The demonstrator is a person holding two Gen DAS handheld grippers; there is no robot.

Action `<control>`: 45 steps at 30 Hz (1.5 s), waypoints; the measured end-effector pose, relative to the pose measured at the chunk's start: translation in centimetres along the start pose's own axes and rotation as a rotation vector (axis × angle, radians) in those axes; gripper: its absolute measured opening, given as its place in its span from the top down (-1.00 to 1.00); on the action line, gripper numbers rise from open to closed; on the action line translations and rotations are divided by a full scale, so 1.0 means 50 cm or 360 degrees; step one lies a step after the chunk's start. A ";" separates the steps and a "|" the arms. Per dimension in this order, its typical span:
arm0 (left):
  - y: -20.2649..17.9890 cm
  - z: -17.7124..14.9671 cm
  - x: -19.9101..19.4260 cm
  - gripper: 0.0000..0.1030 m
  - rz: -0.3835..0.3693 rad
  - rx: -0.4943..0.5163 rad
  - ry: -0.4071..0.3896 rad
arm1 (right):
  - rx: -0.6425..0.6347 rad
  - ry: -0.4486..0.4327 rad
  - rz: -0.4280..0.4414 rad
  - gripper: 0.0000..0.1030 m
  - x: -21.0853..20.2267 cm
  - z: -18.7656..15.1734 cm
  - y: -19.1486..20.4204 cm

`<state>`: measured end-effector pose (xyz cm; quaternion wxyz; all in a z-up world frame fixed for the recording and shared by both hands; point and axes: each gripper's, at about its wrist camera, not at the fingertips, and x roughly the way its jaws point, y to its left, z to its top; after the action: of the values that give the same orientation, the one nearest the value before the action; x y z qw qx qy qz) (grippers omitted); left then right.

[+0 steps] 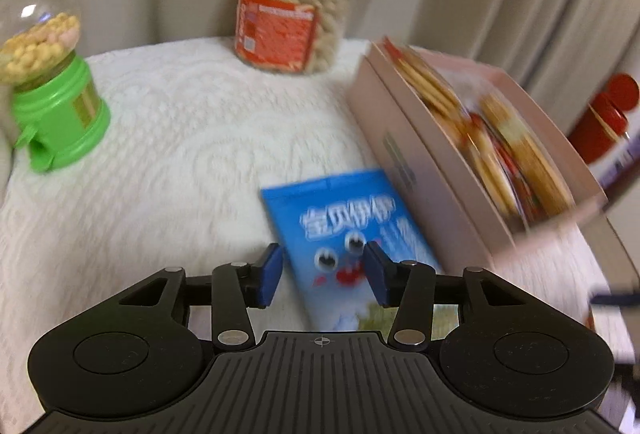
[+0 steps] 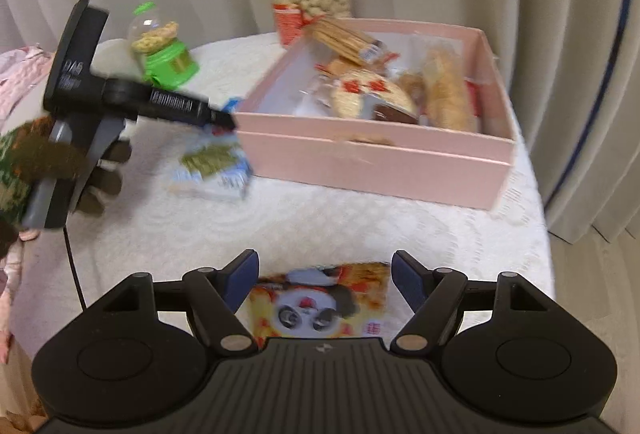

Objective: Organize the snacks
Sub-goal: 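Grasp the blue seaweed snack packet with the right tool, then grasp the yellow panda snack bag with the left tool while the right tool holds the seaweed packet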

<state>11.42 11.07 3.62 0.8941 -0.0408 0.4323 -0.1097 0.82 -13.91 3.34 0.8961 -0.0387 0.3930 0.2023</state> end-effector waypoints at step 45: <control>-0.066 -0.232 -0.183 0.06 -0.0088 -0.0189 -0.0135 | -0.0340 -0.0173 -0.0176 -0.65 -0.058 0.030 0.237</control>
<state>-3.69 10.24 3.97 0.9043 -0.1102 0.3984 -0.1065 -4.59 -3.70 7.53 0.9167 -0.1444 0.3173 0.1952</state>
